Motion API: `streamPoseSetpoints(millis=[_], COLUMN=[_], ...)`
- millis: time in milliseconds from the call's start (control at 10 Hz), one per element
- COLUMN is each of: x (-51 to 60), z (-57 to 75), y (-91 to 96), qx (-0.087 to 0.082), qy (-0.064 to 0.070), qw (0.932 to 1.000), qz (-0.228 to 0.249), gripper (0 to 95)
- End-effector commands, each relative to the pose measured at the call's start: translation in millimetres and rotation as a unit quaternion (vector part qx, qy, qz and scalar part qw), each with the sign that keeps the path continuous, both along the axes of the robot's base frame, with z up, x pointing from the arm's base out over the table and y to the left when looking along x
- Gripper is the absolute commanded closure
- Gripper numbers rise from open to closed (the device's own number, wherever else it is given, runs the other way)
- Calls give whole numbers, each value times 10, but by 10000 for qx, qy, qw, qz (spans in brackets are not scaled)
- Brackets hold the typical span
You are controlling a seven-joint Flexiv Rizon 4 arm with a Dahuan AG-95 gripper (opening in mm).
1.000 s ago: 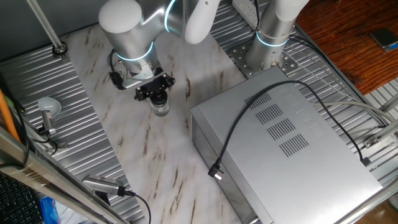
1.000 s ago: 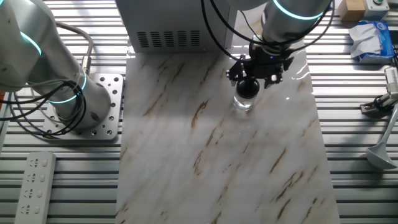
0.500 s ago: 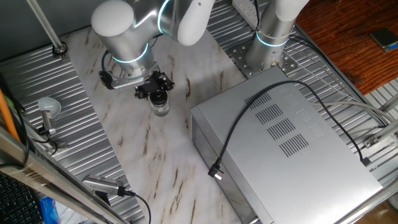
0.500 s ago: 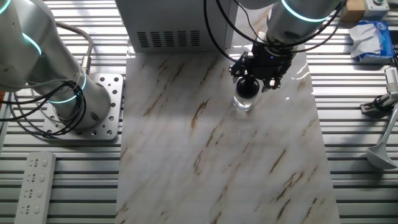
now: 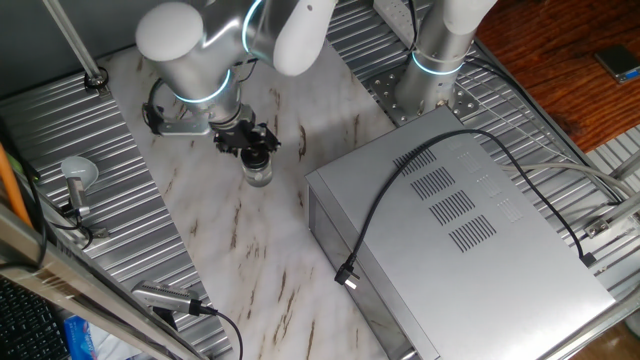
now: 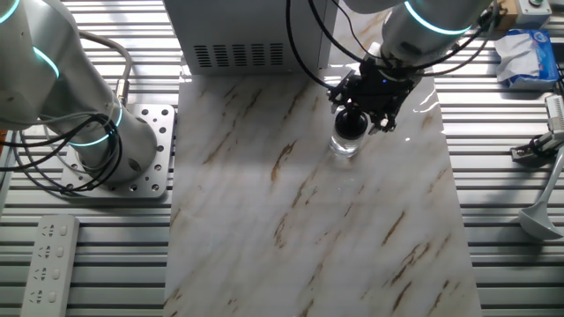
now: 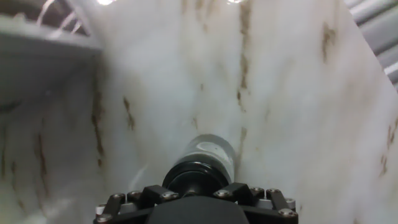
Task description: Unscrew the lid from the jar
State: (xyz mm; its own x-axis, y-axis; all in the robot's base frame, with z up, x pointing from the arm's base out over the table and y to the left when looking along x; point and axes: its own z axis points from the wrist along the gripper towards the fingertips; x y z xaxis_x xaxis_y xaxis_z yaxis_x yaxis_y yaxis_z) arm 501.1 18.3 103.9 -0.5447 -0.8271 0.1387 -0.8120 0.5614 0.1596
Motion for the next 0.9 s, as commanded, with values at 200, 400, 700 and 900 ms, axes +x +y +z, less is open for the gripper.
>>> streamPoseSetpoints(millis=[200, 400, 700, 900], x=[-4, -4, -4, -4], z=[3, 3, 3, 3], y=[-1, -1, -1, -1], qx=[-85, -156, -234, -256], qy=[28, 15, -53, -109], qw=[9983, 9961, 9910, 9863], qz=[-579, -871, -1320, -1623], gripper=[190, 190, 190, 190])
